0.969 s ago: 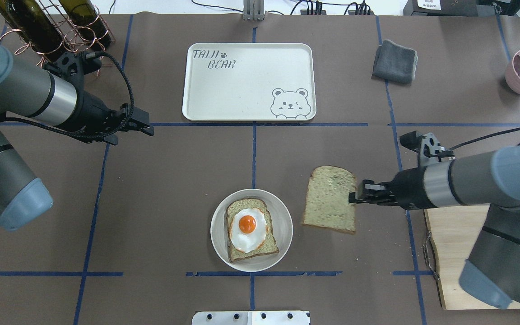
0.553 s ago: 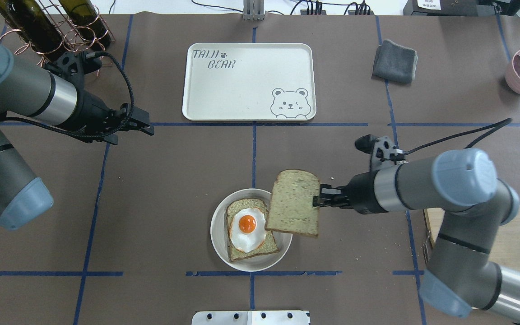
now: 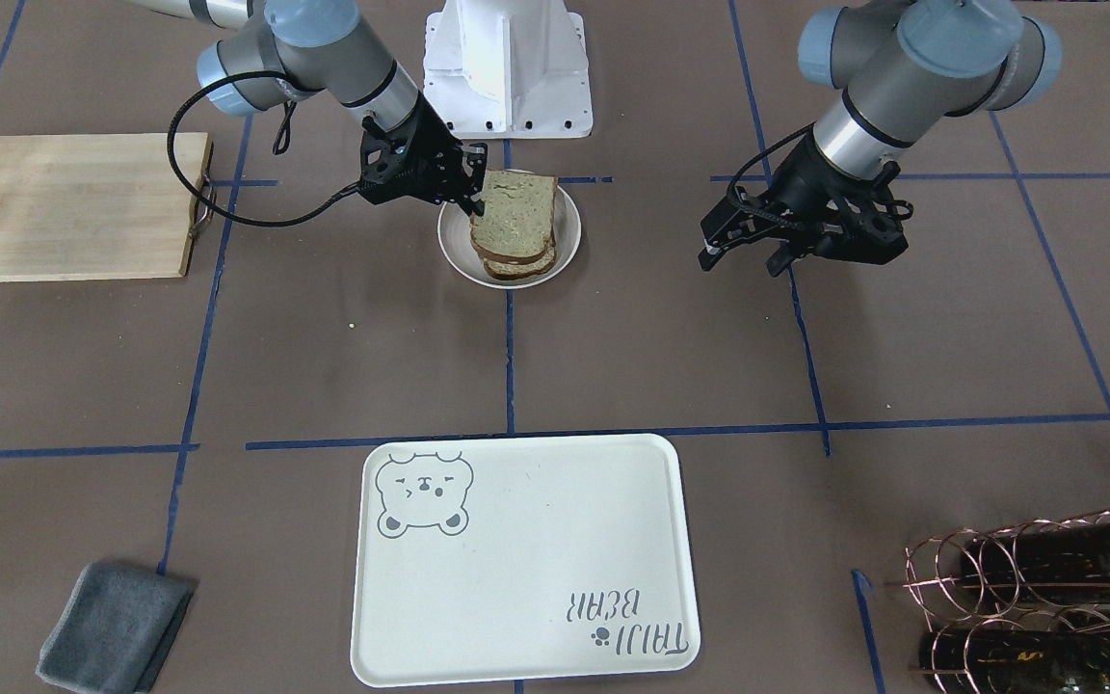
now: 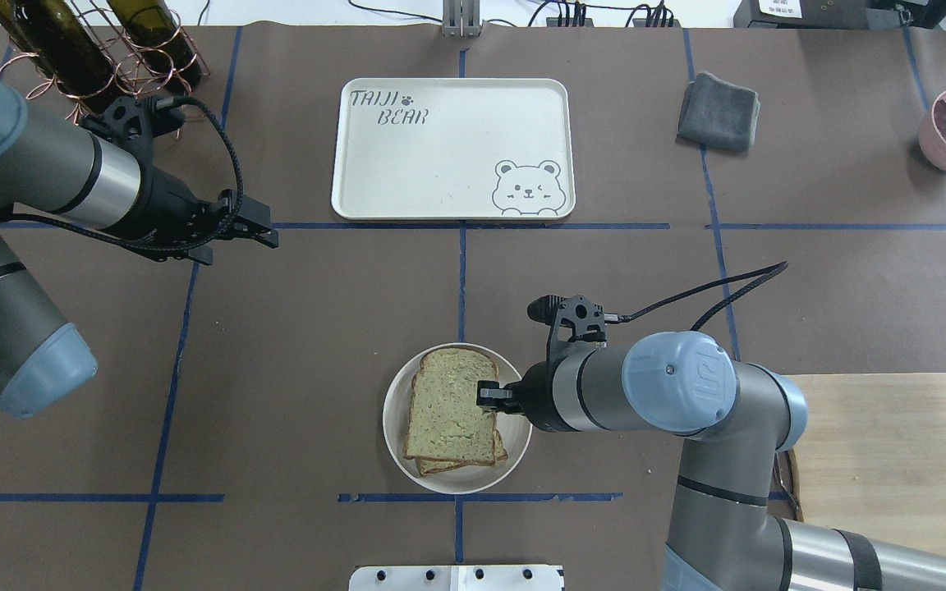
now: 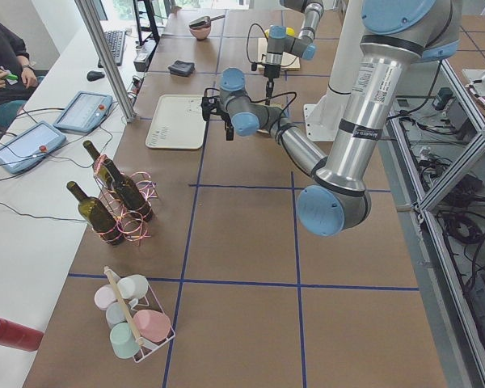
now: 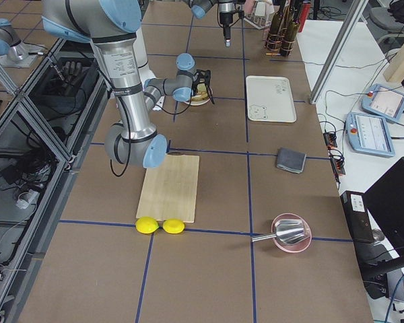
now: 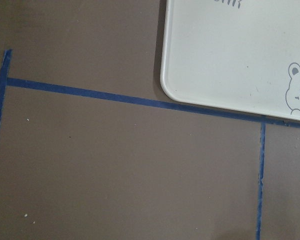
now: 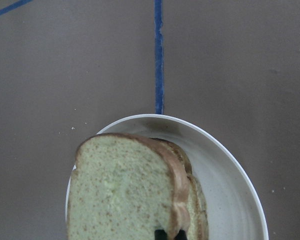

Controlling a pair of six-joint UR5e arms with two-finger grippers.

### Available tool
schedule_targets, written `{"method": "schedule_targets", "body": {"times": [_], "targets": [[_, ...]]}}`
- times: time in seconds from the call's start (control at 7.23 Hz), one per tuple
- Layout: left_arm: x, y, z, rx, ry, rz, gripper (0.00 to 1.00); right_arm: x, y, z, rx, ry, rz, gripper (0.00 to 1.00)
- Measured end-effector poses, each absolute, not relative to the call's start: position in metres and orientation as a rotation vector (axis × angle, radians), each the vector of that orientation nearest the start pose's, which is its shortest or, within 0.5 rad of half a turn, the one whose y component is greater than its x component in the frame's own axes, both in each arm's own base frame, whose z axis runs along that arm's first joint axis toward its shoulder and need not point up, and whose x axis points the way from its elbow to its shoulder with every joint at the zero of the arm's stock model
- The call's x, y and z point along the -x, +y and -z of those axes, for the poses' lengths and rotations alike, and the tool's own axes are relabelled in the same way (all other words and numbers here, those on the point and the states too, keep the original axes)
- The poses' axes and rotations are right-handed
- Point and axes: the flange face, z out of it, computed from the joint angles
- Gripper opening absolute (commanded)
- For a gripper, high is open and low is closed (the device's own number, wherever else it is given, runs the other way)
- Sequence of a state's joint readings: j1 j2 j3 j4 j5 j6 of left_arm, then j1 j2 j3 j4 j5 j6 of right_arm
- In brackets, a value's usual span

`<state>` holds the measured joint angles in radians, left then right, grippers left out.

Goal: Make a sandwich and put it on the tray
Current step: 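Lay the bread slice on top of the egg toast and release, then bring the left gripper to the plate rim while the right gripper withdraws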

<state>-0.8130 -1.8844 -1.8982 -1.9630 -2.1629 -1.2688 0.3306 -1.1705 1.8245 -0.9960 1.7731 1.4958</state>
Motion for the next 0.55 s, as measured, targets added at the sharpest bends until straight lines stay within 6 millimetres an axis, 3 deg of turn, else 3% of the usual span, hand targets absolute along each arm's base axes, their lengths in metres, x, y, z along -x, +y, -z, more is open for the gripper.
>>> {"method": "schedule_targets", "body": {"times": [0.14,0.28,0.55], "targets": [[-0.334,-0.466,-0.289,-0.073,1.130,0.149,1.00,0.534,-0.304,-0.255,-0.073,-1.229,-0.100,0.74],[-0.335,-0.466,-0.289,-0.072,1.130,0.148,1.00,0.534,-0.306,-0.255,-0.074,-1.227,-0.104,1.00],[-0.348,-0.459,-0.287,-0.062,1.131,0.133,1.00,0.528,-0.314,-0.252,-0.078,-1.233,-0.123,1.00]]}}
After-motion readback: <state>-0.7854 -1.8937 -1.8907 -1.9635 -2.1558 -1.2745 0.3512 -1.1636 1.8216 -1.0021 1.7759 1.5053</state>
